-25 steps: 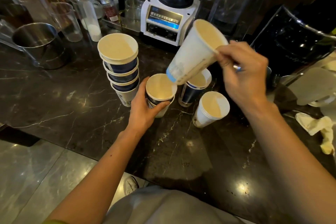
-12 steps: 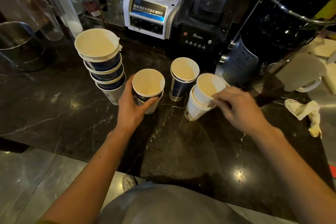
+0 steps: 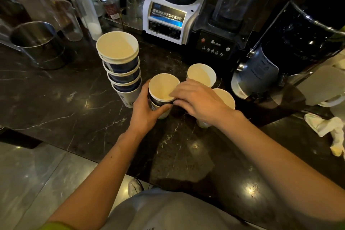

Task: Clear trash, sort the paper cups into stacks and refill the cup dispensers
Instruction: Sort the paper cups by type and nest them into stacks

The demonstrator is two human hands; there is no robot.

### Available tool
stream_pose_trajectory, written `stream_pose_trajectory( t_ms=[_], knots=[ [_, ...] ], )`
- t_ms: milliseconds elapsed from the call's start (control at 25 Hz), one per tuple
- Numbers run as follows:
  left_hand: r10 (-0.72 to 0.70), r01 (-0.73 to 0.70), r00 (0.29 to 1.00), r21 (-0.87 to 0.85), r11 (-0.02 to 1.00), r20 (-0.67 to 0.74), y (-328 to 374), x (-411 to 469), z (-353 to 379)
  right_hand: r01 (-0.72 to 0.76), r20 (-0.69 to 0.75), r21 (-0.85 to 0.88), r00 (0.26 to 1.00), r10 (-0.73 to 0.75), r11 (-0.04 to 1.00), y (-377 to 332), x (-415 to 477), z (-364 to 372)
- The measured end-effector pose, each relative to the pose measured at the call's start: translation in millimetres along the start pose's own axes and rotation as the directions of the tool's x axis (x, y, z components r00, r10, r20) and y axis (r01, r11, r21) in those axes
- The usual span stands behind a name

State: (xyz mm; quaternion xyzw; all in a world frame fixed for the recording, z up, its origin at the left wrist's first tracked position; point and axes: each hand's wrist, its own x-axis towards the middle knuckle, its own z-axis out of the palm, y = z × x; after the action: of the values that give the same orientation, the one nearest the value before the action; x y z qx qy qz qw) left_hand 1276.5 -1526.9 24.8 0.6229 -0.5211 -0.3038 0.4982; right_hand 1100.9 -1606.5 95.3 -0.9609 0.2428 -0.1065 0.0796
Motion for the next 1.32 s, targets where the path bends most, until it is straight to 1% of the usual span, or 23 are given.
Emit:
stream_pose_trajectory(
  t_ms=[160,240,280,360,440,520,560,600,640,680,800,880,960,1040,1120,1160,1240,1320],
  knots=[
    [-0.001,0.001,1.000,-0.011,1.000,0.012,3.1,0.6,-0.5,0.042,-0.054,-0.092,0.997,-0.047,0.995,7.2,6.2,7.7],
    [0.003,-0.002,1.000,-0.023,1.000,0.030,2.3,0.7,0.8,0.036,-0.169,-0.053,0.985,-0.044,0.998,3.5,2.7,2.0],
    [0.008,-0.007,0.999,-0.027,1.000,0.037,2.1,-0.1,1.2,0.022,-0.267,-0.003,0.963,-0.022,1.000,1.5,0.5,-5.1],
    [0.000,0.001,0.999,-0.023,1.000,0.044,1.4,0.5,0.3,-0.023,-0.463,0.072,0.885,0.054,0.997,0.7,-3.8,-30.7],
    [-0.018,0.019,0.999,-0.021,1.000,0.043,2.1,1.9,3.0,-0.083,-0.596,0.069,0.796,0.108,0.994,3.7,-18.1,-68.1],
    [-0.032,0.033,0.999,-0.011,0.999,0.025,-0.1,1.3,0.2,-0.130,-0.694,0.047,0.708,0.126,0.990,5.9,-36.0,-99.9],
    [-0.032,0.033,0.999,-0.013,0.999,0.027,-0.5,1.5,2.1,-0.168,-0.723,0.023,0.678,0.132,0.986,8.0,-49.1,-113.8],
    [-0.033,0.033,0.999,-0.009,0.999,0.026,-1.1,0.9,1.8,-0.206,-0.735,0.000,0.663,0.140,0.979,10.3,-62.1,-122.4],
    [-0.035,0.035,0.999,-0.006,0.999,0.028,-1.0,0.7,3.7,-0.248,-0.731,-0.021,0.665,0.154,0.969,11.9,-77.1,-127.3],
    [-0.039,0.039,0.999,-0.002,0.999,0.020,-1.7,-0.1,2.1,-0.272,-0.712,-0.040,0.683,0.164,0.961,13.7,-87.7,-125.4],
    [-0.033,0.033,0.999,0.000,0.999,0.021,-0.5,-0.1,2.6,-0.313,-0.596,-0.094,0.778,0.199,0.945,22.8,-115.8,-100.0],
    [-0.036,0.036,0.999,-0.005,0.999,0.020,-0.2,0.4,1.8,-0.310,-0.473,-0.106,0.851,0.226,0.945,27.9,-123.5,-73.0],
    [-0.046,0.046,0.999,-0.004,0.999,0.023,1.5,-0.5,1.3,-0.329,-0.312,-0.090,0.906,0.287,0.940,29.8,-125.8,-46.9],
    [-0.054,0.054,0.998,-0.008,0.999,0.020,1.8,-1.2,-1.5,-0.351,-0.150,-0.044,0.928,0.341,0.935,27.2,-122.5,-23.7],
    [-0.060,0.060,0.998,-0.011,0.998,0.031,1.6,0.1,-1.2,-0.384,-0.055,-0.017,0.922,0.383,0.923,26.9,-119.3,-14.2],
    [-0.069,0.069,0.997,-0.004,0.998,0.032,0.4,-0.3,-2.6,-0.381,-0.043,-0.033,0.924,0.380,0.924,26.7,-115.3,-14.4],
    [-0.097,0.096,0.994,0.008,0.995,0.046,-1.4,-1.7,-3.6,-0.367,-0.091,-0.067,0.928,0.360,0.928,23.9,-104.4,-23.4],
    [-0.106,0.106,0.992,0.010,0.994,0.071,-3.8,-3.3,-1.2,-0.309,-0.163,-0.021,0.940,0.301,0.951,14.4,-83.8,-34.9]
  ],
)
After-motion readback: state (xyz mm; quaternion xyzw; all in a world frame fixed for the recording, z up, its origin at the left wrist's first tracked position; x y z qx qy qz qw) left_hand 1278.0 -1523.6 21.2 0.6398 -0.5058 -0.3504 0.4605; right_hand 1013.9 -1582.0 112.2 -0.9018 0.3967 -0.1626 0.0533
